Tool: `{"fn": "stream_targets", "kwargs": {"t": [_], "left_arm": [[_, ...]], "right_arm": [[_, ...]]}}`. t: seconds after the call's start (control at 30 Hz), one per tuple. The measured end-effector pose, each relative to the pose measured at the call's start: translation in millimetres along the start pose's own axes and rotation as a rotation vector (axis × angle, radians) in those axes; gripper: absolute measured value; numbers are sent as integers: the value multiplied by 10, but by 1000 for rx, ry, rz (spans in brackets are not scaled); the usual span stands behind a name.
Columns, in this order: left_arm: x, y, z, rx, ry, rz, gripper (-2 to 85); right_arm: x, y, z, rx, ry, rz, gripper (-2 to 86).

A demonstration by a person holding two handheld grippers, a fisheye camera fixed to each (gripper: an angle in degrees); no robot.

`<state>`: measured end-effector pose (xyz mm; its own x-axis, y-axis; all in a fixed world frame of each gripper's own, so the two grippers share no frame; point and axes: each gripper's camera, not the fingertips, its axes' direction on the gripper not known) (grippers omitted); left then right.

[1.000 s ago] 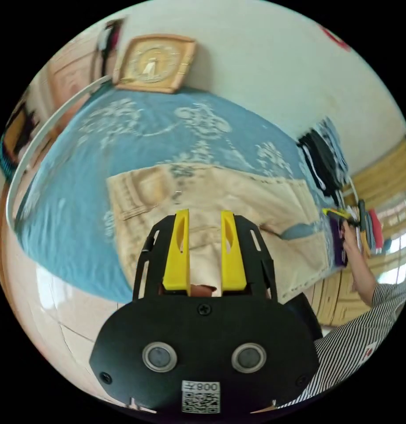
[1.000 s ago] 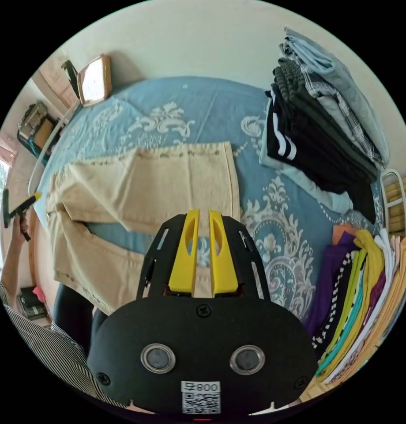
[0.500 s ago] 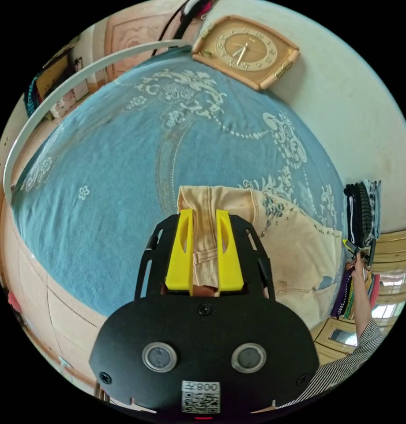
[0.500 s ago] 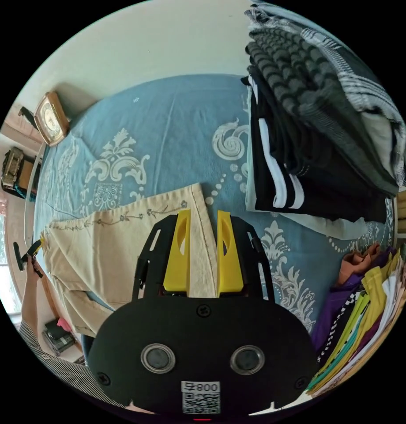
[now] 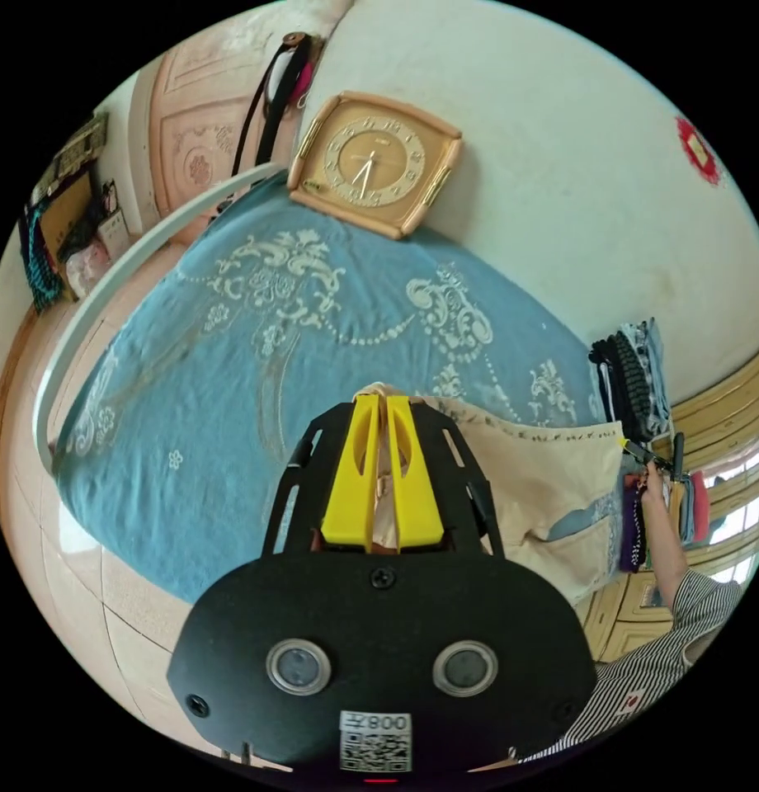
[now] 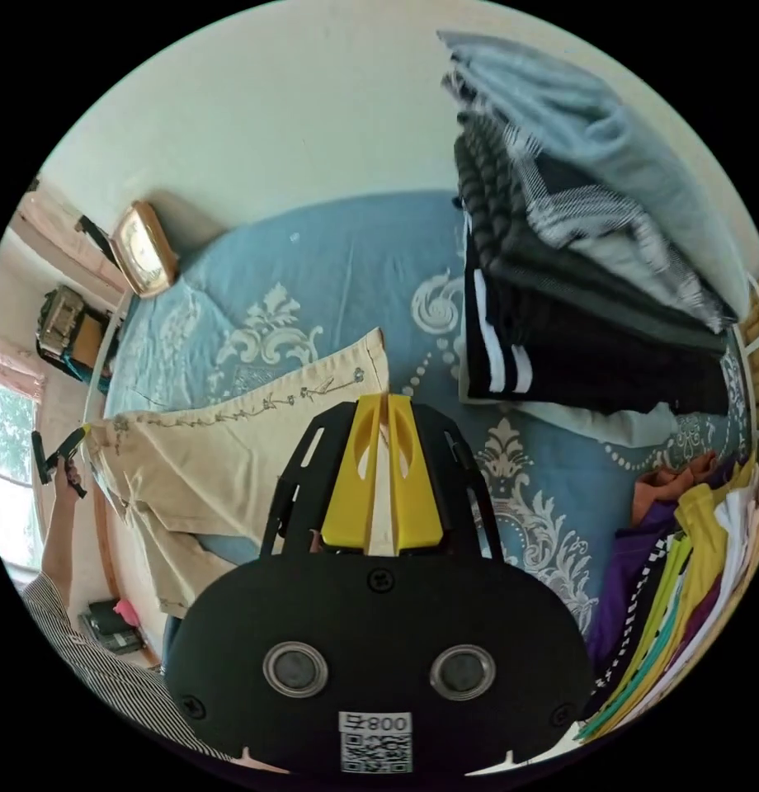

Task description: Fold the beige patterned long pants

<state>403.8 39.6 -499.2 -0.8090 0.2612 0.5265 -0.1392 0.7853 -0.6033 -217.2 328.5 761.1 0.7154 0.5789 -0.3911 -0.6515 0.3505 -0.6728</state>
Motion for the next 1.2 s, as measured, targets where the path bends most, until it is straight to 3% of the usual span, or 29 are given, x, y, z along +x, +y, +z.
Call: {"fn": "stream_targets", "kwargs": {"t": [0.23,0.43,0.53,0.67,0.9,1.07,1.2], "left_arm": [[98,-165,-116,86,47,70,24],[28,-187,617,-65,-89,38,48],[-121,246,696,-79,-34,55,70],[-489,1203,594,-169,-21,51,88],[-1242,3153,307,-253,95,-331,104],[-1446,3832,370,-221,290,-525,108],[-1412,3911,579,-273,334,-521,104]], "right_arm": [[478,248,-702,212,-4,66,15],[857,359,-154,-11,32,141,20],[1005,561,16,-84,117,161,24],[1207,988,-59,-76,60,153,35],[1591,2335,-356,-145,-2,188,63],[1918,3056,-461,-189,-69,286,77],[2027,3270,-384,-220,-28,275,80]]}}
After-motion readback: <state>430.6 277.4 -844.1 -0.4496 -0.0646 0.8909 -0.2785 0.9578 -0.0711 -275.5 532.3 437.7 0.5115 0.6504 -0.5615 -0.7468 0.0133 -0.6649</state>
